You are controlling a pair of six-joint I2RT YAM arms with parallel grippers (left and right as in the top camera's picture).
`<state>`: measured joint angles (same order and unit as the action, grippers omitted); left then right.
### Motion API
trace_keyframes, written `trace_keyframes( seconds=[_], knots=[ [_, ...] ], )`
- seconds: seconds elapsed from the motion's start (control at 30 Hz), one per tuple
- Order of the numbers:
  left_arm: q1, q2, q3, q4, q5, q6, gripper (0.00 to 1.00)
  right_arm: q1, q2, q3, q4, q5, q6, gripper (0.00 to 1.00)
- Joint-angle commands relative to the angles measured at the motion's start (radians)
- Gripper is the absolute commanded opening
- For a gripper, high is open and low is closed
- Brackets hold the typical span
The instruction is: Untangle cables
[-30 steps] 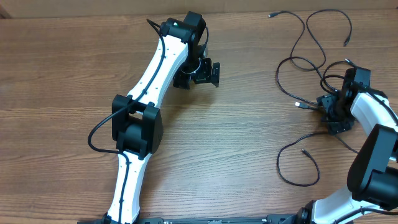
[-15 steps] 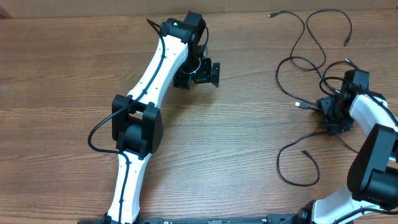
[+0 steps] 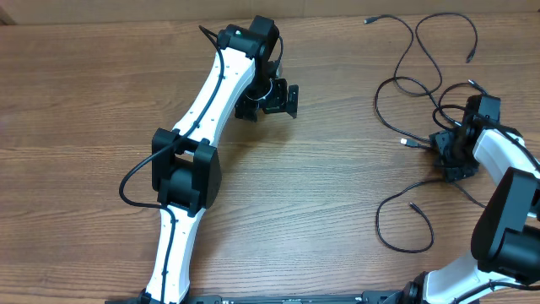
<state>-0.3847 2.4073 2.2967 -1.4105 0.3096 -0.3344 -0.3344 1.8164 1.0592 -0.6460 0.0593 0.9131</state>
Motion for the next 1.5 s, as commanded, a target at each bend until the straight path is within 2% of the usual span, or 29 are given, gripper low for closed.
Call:
trace_keyframes(
  seconds=[0.0, 0.53, 0.73, 1.23, 1.47],
  knots=[
    [-0.002, -0.007, 0.023, 0.0, -0.003, -0.002, 1.0, -0.007, 0.052, -0.011, 0.006, 0.01, 0.003, 0.73],
    [-0.002, -0.007, 0.023, 0.0, -0.003, -0.002, 1.0, -0.007, 0.06, -0.011, -0.029, 0.008, 0.005, 0.72],
    [-0.002, -0.007, 0.023, 0.0, -0.003, -0.002, 1.0, -0.007, 0.06, -0.011, -0.064, 0.019, 0.058, 0.71],
    [-0.002, -0.007, 0.023, 0.006, -0.003, -0.003, 0.99, -0.005, 0.06, -0.011, -0.024, 0.055, 0.056, 0.72],
    [-0.002, -0.007, 0.023, 0.008, -0.003, -0.003, 1.0, -0.003, 0.06, -0.011, -0.025, 0.042, 0.056, 0.68]
  ],
)
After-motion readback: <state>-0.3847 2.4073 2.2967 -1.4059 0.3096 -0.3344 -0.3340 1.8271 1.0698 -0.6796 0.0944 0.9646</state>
